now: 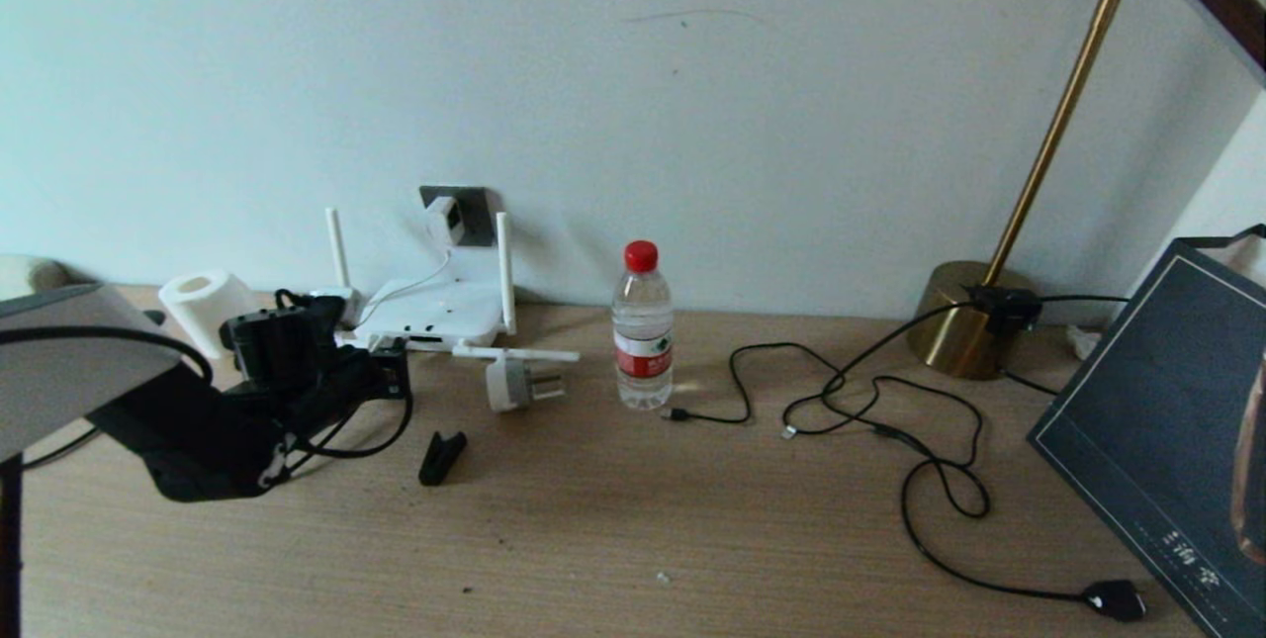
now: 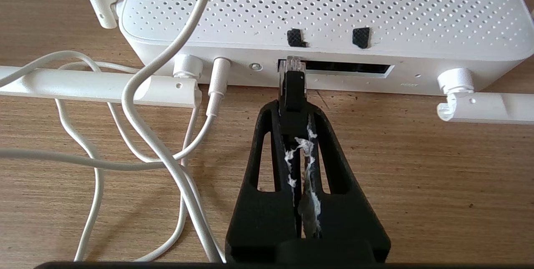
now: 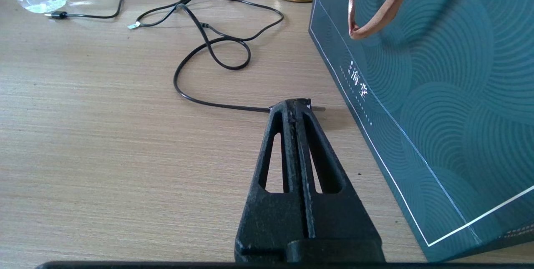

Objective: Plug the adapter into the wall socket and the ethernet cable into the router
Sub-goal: Plug cable into router interface

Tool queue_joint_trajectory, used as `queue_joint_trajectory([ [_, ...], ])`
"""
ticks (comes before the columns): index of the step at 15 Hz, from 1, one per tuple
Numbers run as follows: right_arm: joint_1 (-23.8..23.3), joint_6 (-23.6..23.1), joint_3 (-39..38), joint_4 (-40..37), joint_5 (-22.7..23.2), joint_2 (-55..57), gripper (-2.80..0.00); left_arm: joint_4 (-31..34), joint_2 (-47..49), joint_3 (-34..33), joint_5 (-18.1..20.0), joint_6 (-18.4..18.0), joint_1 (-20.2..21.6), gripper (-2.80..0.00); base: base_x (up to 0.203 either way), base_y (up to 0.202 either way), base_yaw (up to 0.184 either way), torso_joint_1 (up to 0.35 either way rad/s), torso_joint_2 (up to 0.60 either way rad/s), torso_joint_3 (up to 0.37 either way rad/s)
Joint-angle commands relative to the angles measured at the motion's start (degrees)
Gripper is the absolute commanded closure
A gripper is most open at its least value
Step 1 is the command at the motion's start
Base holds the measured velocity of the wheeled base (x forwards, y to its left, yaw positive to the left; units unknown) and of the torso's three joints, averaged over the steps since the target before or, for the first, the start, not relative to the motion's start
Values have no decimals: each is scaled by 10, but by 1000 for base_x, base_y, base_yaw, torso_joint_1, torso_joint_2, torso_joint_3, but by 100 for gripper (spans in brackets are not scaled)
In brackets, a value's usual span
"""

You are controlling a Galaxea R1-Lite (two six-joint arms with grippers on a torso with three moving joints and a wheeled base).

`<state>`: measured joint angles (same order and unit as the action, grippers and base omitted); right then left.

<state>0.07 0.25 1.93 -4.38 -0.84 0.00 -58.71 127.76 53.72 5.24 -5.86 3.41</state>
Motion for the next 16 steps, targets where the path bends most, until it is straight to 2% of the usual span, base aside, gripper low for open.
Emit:
queue_joint_trajectory([
  [1, 0, 0, 0, 0, 0, 1, 0, -3, 5, 2, 0, 0, 0, 0, 0, 0, 0, 0, 0, 0],
  [16, 0, 0, 0, 0, 0, 1, 0, -3, 9, 9, -1, 0, -9, 0, 0, 0, 0, 0, 0, 0],
])
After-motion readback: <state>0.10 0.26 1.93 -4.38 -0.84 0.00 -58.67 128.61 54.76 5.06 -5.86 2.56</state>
